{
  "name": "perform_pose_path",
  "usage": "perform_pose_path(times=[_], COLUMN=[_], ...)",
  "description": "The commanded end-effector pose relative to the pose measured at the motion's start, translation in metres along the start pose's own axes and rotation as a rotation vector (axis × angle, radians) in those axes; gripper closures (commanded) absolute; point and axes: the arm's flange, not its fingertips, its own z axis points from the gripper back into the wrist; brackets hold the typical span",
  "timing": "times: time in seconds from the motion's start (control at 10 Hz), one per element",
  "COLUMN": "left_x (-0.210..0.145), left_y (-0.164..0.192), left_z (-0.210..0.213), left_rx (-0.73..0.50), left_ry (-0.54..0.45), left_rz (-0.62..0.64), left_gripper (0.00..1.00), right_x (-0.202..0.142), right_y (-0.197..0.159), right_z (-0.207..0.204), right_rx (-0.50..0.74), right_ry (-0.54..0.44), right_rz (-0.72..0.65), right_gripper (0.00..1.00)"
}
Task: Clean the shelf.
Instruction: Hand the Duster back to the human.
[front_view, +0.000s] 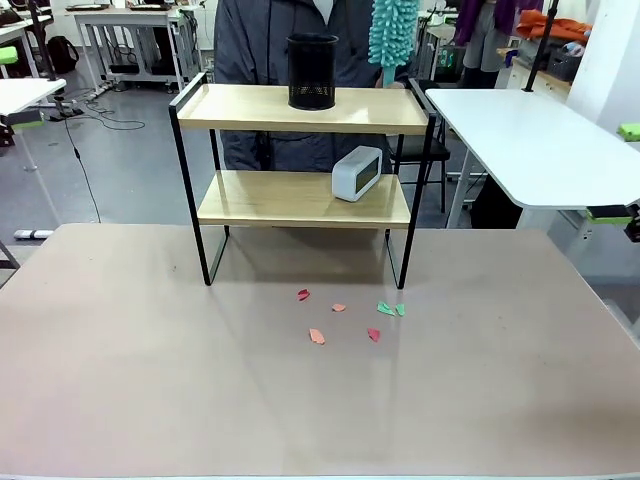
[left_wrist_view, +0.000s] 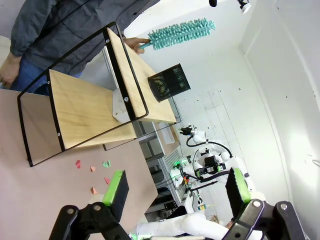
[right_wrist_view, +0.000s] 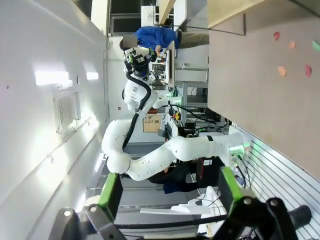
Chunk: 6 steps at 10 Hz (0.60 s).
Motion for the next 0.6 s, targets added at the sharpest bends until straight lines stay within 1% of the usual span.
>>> perform_pose_path(times=[0.0, 0.5], left_x=[0.0007, 0.0007], left_y=[-0.0032, -0.0032], left_z=[-0.0005, -0.0005], left_rx=[-0.011, -0.011], left_ry=[-0.001, -0.001], left_rz=[-0.005, -0.005], left_gripper=[0.00, 0.00], right_x=[-0.0013, -0.0013], right_y=[0.0003, 0.0003], right_z=[0.0001, 0.0001], right_rx=[0.002, 0.002], right_ry=[0.006, 0.006], right_rz=[0.007, 0.007], right_gripper=[0.00, 0.00])
